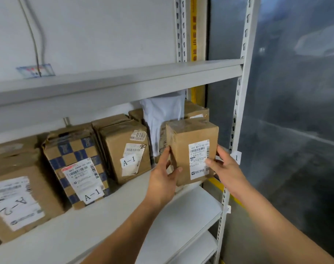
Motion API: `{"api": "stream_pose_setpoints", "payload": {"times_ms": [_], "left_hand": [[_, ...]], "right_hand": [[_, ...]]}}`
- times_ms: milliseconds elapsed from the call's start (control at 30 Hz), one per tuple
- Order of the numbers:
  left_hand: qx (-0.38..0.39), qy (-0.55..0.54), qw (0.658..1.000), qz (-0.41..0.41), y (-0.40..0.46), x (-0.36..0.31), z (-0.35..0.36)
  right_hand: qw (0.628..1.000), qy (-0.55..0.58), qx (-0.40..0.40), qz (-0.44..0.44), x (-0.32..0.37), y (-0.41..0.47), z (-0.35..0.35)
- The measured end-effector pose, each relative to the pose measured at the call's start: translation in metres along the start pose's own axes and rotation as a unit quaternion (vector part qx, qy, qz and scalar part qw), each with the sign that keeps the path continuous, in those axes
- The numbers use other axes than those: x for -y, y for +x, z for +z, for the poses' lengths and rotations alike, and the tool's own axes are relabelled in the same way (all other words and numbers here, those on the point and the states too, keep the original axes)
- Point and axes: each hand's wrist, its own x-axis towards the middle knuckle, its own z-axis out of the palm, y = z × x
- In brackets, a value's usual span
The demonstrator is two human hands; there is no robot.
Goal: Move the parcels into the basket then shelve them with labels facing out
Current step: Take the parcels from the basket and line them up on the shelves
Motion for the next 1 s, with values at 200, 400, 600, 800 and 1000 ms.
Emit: {"api": "stream_pose_setpoints", "payload": {"times_ms": [200, 400, 600, 800, 1000], "left_hand": [[-0.105, 0.035, 0.994, -0.002, -0.007, 0.024, -0.004], [-0.17, 0.015, 0.985, -0.018, -0.031, 0.034, -0.027], [-0.178, 0.021, 0.984, -0.009, -0.057, 0.034, -0.064], [-0.192, 0.034, 0.981, -0.003, -0.072, 0.03, -0.093], [-0.175, 0.072, 0.982, -0.009, -0.073, 0.028, -0.105]], "right_hand": [[0.995, -0.012, 0.093, -0.045, -0.016, 0.031, 0.014], [0.985, -0.021, 0.153, -0.081, -0.016, 0.034, 0.047], [0.983, -0.023, 0.147, -0.103, -0.005, 0.013, 0.089], [0.983, -0.044, 0.141, -0.109, -0.002, 0.003, 0.123], [0.982, -0.051, 0.148, -0.105, 0.004, -0.001, 0.134]]}}
